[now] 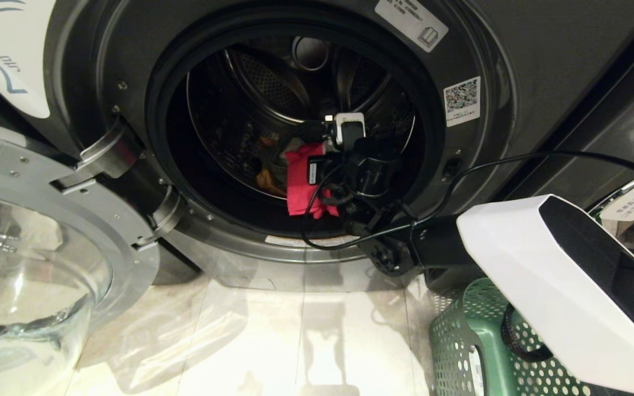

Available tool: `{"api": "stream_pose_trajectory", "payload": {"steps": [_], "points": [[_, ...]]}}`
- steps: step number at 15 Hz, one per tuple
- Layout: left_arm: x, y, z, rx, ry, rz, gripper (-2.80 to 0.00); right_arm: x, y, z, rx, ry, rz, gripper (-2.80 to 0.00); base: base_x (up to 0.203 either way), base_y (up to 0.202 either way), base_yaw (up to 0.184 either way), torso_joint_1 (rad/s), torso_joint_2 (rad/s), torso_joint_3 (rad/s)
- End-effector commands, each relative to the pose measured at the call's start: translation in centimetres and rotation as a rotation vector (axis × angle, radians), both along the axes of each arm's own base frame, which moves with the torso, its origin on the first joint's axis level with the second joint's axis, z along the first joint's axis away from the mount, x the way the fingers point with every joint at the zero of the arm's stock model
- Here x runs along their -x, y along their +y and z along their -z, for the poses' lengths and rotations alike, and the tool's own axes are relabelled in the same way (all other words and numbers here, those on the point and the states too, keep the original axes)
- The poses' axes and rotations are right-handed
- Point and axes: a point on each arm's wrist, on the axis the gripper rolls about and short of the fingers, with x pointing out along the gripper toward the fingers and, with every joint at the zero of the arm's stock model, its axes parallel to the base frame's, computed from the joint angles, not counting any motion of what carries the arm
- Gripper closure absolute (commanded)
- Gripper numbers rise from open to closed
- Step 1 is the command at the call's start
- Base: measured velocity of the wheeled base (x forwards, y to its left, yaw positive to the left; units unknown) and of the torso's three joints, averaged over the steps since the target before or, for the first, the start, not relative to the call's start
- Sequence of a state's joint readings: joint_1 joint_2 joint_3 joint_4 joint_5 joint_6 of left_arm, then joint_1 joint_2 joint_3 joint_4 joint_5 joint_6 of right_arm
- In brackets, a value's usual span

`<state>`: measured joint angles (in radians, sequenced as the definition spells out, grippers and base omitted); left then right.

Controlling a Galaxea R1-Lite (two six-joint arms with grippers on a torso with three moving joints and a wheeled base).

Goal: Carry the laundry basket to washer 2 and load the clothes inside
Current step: Place the clothes into the washing machine

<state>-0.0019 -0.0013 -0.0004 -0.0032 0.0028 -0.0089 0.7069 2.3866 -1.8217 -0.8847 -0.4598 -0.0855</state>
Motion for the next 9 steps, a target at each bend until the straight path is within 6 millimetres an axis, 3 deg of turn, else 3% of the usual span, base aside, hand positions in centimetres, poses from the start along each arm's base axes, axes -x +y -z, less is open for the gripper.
{"api": "stream_pose_trajectory", "payload": {"steps": [1,5,7,9], "points": [[0.0,0.0,0.0,0.000,-0.001,-0.001,0.00,2.9,0.3,-1.4,-0.017,0.055,-0.053,0.00,0.000,0.000,0.000,0.000,0.00,0.000],[0.0,0.0,0.0,0.000,0.000,0.000,0.00,9.7,1.0,0.6,0.054,0.280,-0.108,0.00,0.000,0.000,0.000,0.000,0.00,0.000],[0.0,0.0,0.0,0.000,-0.002,0.000,0.00,12.5,-0.7,2.2,0.122,0.355,-0.084,0.00,0.000,0.000,0.000,0.000,0.00,0.000],[0.0,0.0,0.0,0.000,-0.001,-0.001,0.00,15.7,-4.1,1.0,0.137,0.381,-0.083,0.00,0.000,0.000,0.000,0.000,0.00,0.000]]}}
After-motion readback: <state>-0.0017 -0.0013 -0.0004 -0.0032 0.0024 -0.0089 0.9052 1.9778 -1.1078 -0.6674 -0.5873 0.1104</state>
